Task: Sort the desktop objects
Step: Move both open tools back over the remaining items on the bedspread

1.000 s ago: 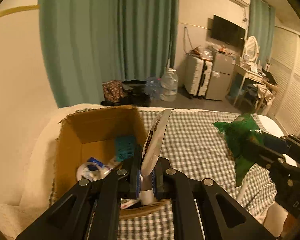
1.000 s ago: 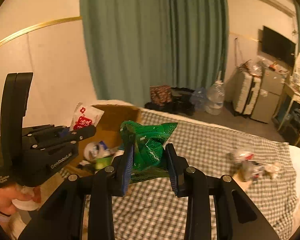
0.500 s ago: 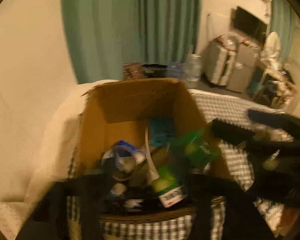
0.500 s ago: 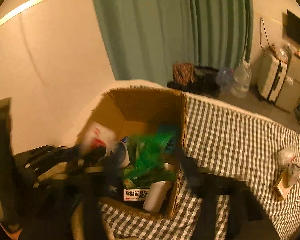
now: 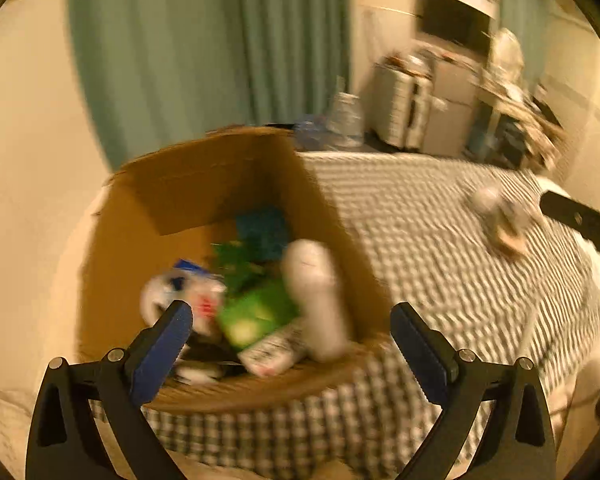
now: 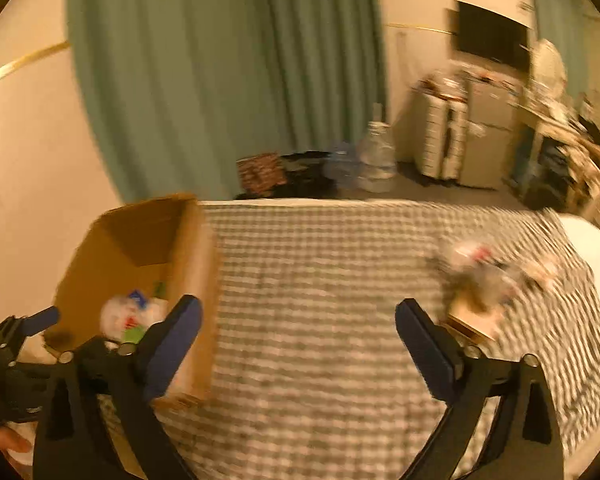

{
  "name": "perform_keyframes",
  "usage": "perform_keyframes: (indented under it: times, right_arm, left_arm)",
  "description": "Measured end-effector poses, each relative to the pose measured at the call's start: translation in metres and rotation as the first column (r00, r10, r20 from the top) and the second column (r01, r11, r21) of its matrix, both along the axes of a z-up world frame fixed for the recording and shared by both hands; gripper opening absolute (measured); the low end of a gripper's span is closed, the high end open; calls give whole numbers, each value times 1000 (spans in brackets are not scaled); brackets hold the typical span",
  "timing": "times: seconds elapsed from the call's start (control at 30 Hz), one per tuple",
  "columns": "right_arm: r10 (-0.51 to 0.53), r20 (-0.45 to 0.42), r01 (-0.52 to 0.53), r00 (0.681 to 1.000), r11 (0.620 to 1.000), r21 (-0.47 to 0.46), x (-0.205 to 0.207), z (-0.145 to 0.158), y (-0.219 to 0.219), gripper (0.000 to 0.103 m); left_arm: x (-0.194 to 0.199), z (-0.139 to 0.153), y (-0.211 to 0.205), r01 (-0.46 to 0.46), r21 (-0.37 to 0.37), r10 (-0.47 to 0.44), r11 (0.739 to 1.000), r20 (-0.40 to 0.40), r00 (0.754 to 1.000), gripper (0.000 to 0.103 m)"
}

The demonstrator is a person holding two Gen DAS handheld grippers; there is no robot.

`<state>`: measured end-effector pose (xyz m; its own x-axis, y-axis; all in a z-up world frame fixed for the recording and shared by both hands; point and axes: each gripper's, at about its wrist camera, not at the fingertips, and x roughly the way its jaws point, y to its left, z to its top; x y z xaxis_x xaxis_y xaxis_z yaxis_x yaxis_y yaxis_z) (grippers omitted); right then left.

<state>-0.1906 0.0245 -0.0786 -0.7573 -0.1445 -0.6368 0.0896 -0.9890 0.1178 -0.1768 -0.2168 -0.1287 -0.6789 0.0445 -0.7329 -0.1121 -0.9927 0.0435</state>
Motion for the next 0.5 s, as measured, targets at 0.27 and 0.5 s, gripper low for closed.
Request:
perform_keyframes:
  times: [0.27,0.5]
  right_arm:
    - [-313,94,318,945,947,-48,37,-37,181,99]
    - [-485,124,494,865,868,-49,75,-74,270,99]
  left_arm:
    - [30,-28,129,141,37,-145,989,102,984,103]
    - [39,-74,239,278,9,-277,960,125,953,103]
